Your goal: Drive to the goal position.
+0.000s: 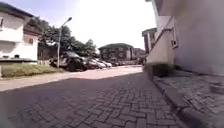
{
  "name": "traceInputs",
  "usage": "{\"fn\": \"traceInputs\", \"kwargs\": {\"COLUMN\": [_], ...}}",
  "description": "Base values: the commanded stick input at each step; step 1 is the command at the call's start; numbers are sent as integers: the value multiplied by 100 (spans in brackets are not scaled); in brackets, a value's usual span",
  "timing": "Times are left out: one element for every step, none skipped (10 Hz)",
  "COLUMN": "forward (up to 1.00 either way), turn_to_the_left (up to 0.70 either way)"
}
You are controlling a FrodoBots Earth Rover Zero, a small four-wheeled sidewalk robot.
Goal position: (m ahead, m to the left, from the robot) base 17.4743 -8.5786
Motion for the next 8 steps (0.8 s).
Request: {"fn": "traceInputs", "kwargs": {"forward": [70, 70, 70, 70, 70, 70, 70, 70], "turn_to_the_left": [0, 0, 0, 0, 0, 0, 0, 0]}}
